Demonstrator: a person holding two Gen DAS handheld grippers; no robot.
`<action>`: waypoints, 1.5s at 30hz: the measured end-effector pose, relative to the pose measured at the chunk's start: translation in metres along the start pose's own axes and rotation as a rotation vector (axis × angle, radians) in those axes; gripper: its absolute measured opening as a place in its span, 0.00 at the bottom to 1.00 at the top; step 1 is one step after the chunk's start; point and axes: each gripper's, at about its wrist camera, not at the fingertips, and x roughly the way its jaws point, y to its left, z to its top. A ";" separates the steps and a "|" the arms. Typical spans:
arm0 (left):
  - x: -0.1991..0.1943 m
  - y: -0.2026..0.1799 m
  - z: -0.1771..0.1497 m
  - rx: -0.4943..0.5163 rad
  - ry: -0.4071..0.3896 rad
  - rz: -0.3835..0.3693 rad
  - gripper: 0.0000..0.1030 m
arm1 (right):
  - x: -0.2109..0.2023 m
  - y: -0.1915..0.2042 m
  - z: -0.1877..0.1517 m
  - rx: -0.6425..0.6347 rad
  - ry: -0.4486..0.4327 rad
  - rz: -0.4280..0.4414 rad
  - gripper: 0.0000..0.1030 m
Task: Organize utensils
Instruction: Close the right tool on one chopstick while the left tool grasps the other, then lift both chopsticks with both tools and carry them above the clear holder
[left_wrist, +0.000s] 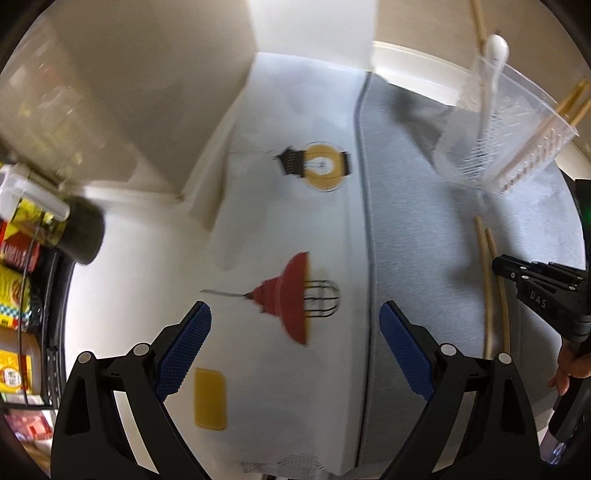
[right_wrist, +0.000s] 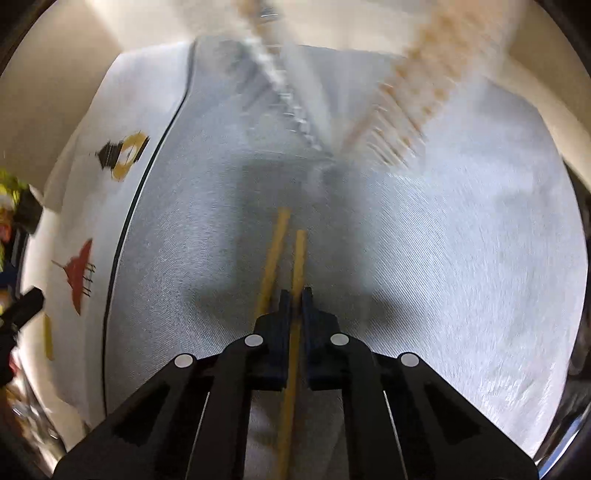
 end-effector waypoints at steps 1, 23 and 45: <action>0.000 -0.005 0.002 0.011 -0.003 -0.009 0.87 | -0.004 -0.008 -0.003 0.023 -0.004 0.009 0.06; 0.082 -0.178 0.071 0.243 0.230 -0.244 0.48 | -0.021 -0.079 -0.039 0.178 -0.037 -0.002 0.06; -0.047 -0.106 0.063 0.158 -0.085 -0.520 0.06 | -0.102 -0.063 -0.023 0.075 -0.223 0.099 0.06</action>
